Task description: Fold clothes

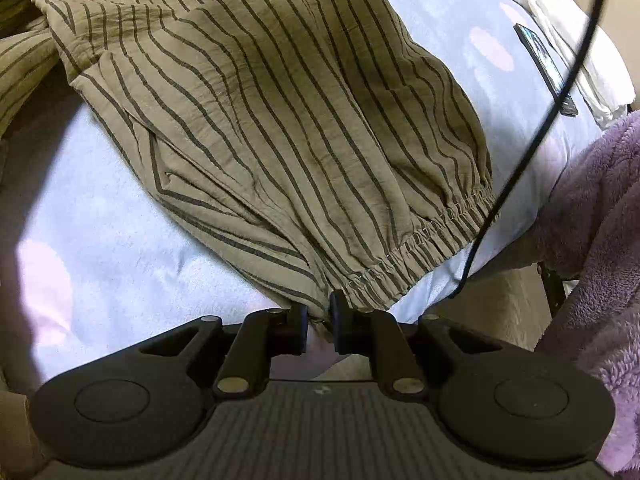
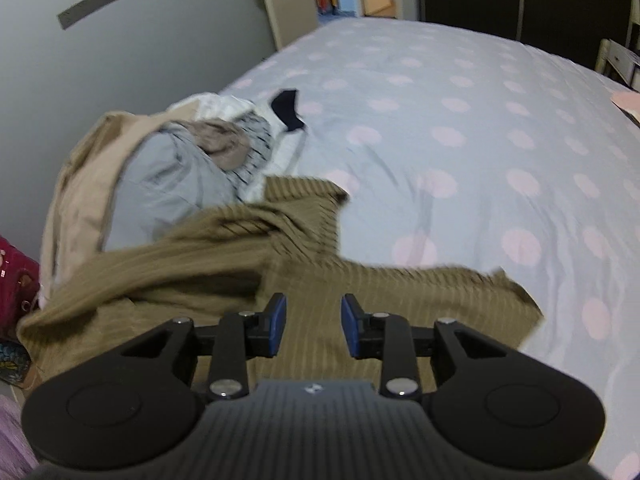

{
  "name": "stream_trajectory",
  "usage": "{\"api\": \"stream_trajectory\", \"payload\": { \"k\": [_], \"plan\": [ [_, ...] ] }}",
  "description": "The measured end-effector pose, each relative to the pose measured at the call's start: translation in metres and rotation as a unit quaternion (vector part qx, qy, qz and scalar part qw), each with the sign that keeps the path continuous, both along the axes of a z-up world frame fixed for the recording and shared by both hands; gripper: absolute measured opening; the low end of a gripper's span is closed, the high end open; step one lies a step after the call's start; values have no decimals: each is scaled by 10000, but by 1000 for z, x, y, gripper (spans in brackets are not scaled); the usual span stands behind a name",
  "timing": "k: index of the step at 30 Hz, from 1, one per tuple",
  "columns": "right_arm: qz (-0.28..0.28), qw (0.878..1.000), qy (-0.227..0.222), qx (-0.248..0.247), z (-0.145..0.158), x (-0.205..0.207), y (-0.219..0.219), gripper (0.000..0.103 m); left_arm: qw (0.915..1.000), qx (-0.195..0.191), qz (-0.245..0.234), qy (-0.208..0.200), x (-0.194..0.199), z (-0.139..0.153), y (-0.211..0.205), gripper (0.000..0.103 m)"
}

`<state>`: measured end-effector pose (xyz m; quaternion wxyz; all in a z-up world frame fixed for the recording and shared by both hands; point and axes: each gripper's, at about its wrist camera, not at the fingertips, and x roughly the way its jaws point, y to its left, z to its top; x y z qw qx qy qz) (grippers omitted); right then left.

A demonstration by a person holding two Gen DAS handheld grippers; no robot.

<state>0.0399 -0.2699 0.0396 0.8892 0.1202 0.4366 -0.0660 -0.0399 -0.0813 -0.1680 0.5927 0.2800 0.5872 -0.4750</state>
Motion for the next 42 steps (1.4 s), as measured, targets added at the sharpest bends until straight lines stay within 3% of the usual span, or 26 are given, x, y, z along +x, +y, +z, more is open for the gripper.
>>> {"api": "stream_trajectory", "payload": {
  "k": [9,15,20,26,28,30,32,37,42],
  "plan": [
    [-296,9962,726,392,-65,-96,-15,33,9999,-78,134,32,-7,0,0,10],
    [-545,9881,1124,900,-114,-159,-5,34,9962,-347,632,497,-3,7,11,10],
    [-658,9808,1276,1318,-139,-193,-1,41,9935,-495,708,744,-3,14,24,10],
    [-712,9722,1499,1654,-165,-205,6,43,9917,-355,998,734,20,6,39,11],
    [-761,9696,1502,1776,-172,-206,7,45,9900,-352,1133,768,24,4,42,20],
    [-804,9694,1488,1778,-177,-207,7,52,9880,-361,1282,781,27,3,44,39],
    [-860,9673,1491,1861,-180,-207,7,53,9858,-367,1413,831,29,2,40,46],
    [-754,9561,1308,2512,-184,-211,7,53,9852,-351,1393,933,28,-4,37,46],
    [-752,9595,1443,2299,-195,-204,11,53,9865,-300,1284,973,25,-13,26,46]
  ]
}}
